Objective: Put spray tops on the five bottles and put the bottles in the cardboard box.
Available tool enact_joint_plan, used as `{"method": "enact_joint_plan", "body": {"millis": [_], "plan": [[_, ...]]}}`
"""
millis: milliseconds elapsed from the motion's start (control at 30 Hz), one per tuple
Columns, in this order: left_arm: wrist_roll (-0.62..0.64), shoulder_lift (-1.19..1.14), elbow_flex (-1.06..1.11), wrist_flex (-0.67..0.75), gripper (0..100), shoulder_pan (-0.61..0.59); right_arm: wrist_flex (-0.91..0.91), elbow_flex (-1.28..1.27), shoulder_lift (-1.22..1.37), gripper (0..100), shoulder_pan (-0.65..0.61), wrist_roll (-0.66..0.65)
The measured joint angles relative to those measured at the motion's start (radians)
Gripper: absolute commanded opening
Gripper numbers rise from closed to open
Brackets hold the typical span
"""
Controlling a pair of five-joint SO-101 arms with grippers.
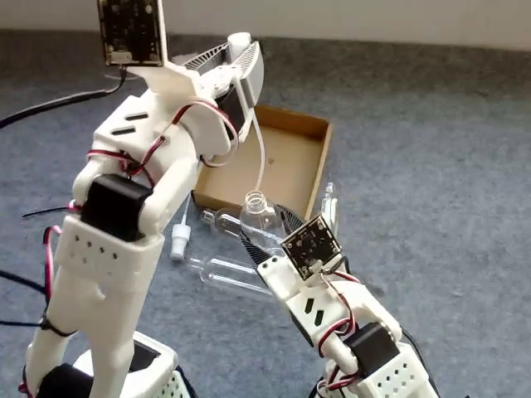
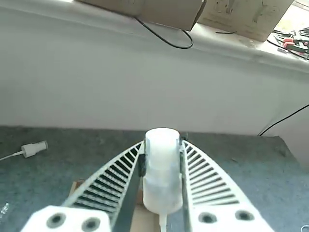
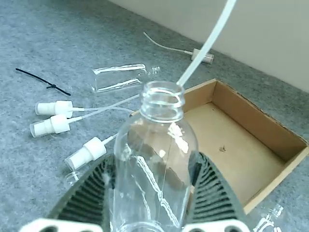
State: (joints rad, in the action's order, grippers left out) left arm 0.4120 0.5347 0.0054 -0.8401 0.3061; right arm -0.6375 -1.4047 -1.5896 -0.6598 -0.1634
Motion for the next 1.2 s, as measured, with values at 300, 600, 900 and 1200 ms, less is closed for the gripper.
{"method": "enact_joint_plan", "body": {"millis": [300,600,900,1200], "plan": [[0.000,0.110,0.048,-0.014,6,-0.002,0.000,0.000,0.000,0.4,0.000,0.000],[0.000,0.112,0.138,-0.014,6,0.000,0.000,0.000,0.000,0.4,0.000,0.000],[0.000,0.114,0.245,-0.020,6,0.000,0.000,0.000,0.000,0.4,0.000,0.000],[-0.097,0.114,0.264,-0.241,6,0.135,0.000,0.000,0.000,0.4,0.000,0.064]]}}
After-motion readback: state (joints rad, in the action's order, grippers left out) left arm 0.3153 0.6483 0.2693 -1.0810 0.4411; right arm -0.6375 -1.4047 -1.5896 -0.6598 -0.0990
